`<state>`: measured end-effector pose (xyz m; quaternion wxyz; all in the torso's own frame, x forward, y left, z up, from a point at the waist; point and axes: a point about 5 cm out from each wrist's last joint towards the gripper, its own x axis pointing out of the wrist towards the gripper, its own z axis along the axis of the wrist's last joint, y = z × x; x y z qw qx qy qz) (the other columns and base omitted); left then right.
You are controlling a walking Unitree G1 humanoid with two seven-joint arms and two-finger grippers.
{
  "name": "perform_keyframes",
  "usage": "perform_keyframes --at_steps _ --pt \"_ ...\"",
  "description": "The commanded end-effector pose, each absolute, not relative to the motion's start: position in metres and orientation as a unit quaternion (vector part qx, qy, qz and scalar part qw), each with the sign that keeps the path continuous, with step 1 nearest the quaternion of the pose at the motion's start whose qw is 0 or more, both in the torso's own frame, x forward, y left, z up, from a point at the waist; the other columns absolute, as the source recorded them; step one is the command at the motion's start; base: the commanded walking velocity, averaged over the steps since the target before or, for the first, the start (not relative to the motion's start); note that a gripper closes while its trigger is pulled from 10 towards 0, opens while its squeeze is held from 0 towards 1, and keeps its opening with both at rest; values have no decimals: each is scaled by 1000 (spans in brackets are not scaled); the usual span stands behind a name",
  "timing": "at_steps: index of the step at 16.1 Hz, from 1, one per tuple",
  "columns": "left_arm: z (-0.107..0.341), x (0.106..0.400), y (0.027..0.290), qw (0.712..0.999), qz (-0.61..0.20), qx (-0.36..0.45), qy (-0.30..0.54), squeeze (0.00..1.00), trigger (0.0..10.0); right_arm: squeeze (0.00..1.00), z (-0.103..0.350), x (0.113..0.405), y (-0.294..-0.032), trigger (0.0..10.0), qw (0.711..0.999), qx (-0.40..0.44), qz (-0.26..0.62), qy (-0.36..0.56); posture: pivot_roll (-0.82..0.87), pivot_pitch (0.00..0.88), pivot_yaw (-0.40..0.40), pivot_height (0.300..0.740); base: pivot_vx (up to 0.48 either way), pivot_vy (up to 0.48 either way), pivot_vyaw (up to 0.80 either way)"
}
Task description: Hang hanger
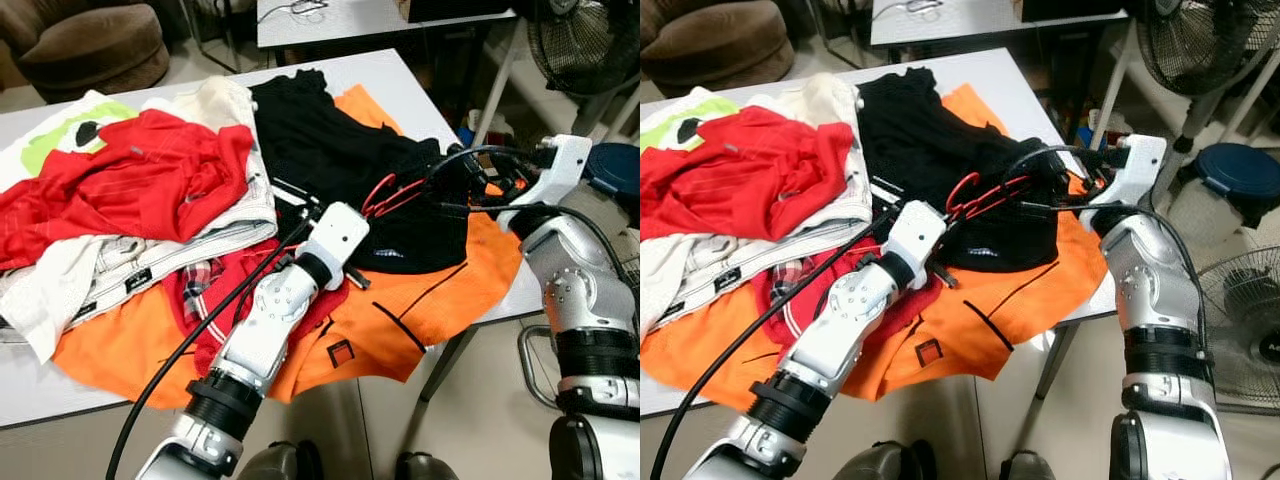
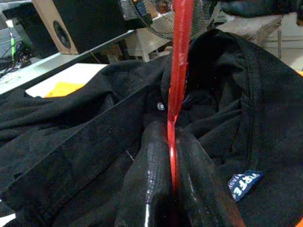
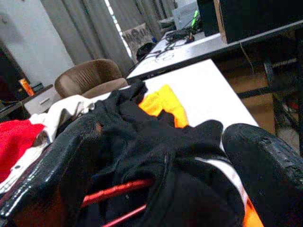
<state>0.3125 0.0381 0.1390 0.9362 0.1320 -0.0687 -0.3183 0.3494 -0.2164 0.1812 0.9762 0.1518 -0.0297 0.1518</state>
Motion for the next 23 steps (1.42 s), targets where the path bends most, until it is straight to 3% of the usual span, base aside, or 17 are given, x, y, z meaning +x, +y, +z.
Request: perform_keyframes --at_steps 1,15,16,23 --pt "135 310 42 937 -314 140 -64 0 10000 0 173 347 -215 10000 974 174 145 -6 -100 99 108 740 0 0 0" --pt "136 312 41 936 -316 144 -65 0 10000 0 150 351 -214 10000 964 182 140 135 -101 90 103 740 0 0 0" --pt "136 311 42 936 -314 144 -64 0 10000 0 152 354 -211 0 963 184 140 135 -101 93 103 740 0 0 0" --pt "138 313 40 936 -313 142 -68 0 10000 0 156 357 -209 0 963 188 143 129 -105 99 105 740 0 0 0"
